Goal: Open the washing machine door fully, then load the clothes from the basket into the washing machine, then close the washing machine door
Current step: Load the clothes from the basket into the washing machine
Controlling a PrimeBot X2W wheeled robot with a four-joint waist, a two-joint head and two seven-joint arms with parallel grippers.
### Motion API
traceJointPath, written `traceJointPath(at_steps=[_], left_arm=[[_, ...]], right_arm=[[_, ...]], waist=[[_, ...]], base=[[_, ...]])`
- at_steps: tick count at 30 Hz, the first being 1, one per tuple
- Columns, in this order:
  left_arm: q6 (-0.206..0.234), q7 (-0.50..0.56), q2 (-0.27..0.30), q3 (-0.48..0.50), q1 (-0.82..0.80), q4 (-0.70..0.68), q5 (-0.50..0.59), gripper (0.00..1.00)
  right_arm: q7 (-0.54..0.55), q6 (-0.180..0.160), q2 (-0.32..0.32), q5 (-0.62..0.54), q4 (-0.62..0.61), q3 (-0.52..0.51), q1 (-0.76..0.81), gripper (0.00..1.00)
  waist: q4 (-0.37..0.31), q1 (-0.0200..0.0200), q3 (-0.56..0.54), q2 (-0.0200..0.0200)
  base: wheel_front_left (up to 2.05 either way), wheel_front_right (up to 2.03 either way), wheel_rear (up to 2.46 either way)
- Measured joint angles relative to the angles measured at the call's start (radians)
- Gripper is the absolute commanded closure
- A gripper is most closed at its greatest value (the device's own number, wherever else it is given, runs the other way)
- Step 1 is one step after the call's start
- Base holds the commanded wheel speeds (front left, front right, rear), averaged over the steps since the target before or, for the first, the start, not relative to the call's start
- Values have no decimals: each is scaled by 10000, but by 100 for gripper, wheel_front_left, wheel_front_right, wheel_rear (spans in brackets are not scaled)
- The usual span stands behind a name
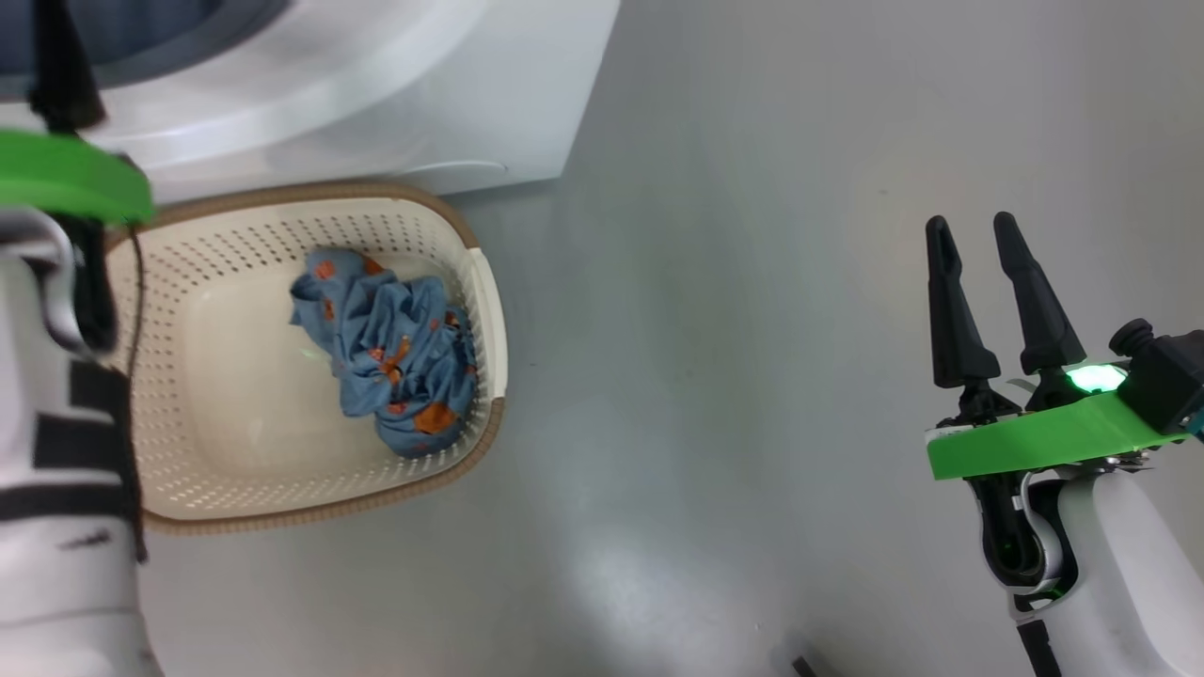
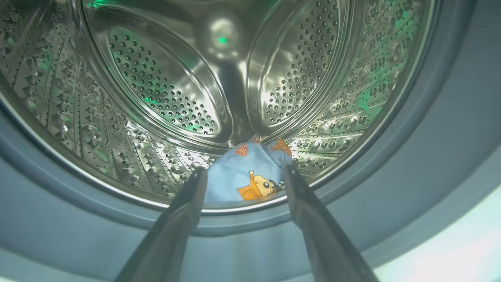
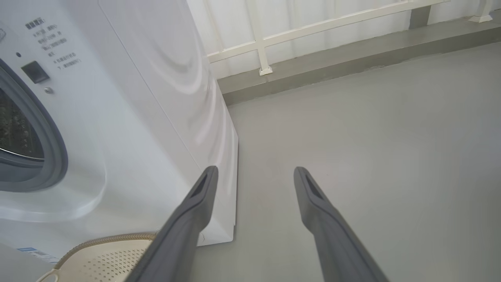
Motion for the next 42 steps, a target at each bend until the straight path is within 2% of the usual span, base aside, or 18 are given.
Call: traceJointPath(at_steps=[15, 24, 42], left_arm=[[-180, 2, -905, 251, 3280, -1559, 276, 0], [-209, 2, -1187, 219, 5172, -2247, 376, 0], [-236, 2, -1442, 184, 7794, -3672, 316, 0]], right_arm=[[0, 0, -533, -2, 226, -29, 755, 0], [0, 0, -779, -2, 380, 13, 1539, 0], [0, 0, -1108, 4, 420, 58, 2562, 0]], waist=[[572, 0, -1391, 0], [819, 0, -2486, 0], [1057, 0, -3953, 0]], base=[[0, 0, 0], [0, 0, 0], [0, 0, 0]])
